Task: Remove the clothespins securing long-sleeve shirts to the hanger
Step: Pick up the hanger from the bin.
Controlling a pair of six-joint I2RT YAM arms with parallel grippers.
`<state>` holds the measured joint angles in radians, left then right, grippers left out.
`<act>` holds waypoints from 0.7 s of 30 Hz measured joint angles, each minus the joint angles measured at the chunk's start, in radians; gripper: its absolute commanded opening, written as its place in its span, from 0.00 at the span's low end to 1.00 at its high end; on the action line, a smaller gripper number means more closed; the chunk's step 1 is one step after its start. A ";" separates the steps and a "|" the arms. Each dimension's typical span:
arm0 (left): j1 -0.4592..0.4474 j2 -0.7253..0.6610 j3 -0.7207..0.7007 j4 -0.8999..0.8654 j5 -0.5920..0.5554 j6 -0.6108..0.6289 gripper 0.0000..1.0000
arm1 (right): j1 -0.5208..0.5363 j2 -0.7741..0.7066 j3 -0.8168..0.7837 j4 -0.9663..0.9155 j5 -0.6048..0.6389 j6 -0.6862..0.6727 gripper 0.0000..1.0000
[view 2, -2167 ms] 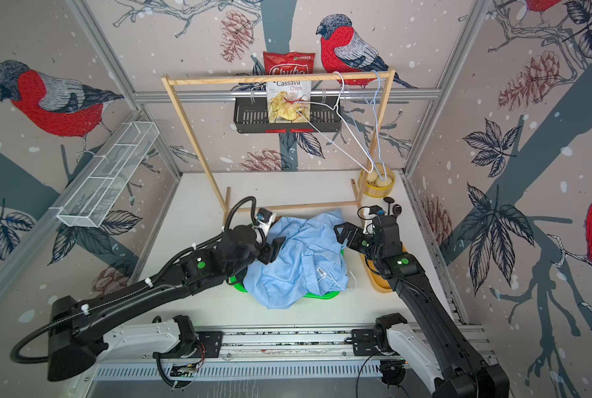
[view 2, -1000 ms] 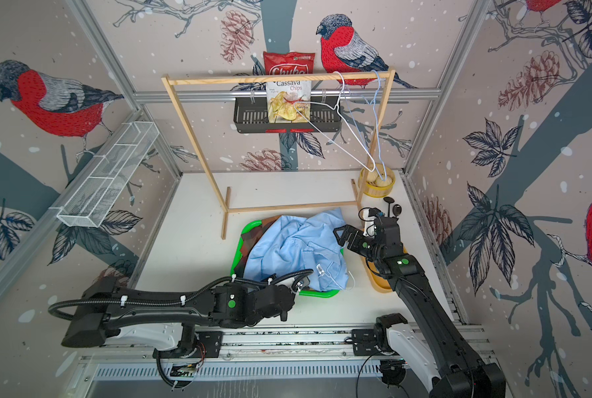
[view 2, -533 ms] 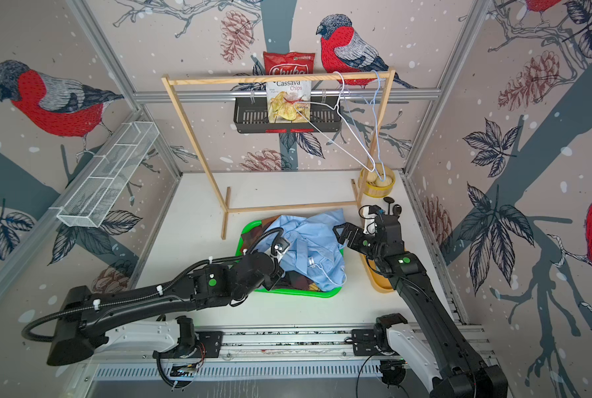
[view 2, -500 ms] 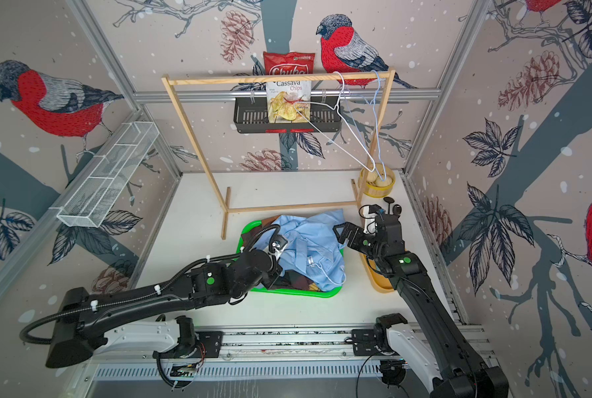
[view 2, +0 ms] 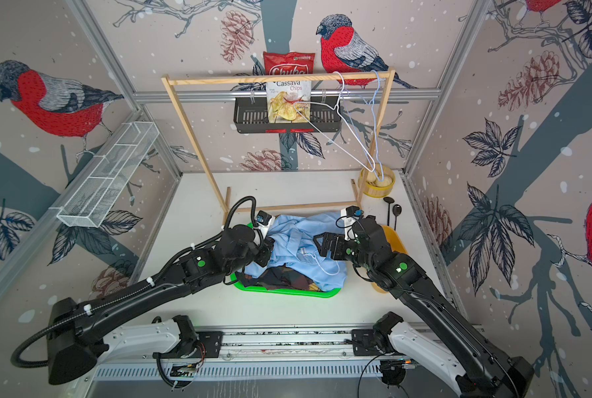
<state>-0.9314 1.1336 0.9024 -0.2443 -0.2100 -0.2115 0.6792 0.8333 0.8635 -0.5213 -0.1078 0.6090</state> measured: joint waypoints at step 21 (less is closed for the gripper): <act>0.066 0.055 0.021 0.035 0.079 -0.025 0.00 | 0.095 -0.298 -0.196 -0.142 -0.101 0.378 0.85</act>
<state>-0.8654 1.1885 0.9234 -0.2092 -0.1310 -0.2367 0.7746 0.5358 0.6674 -0.6632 -0.2085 0.9871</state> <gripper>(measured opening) 0.048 0.851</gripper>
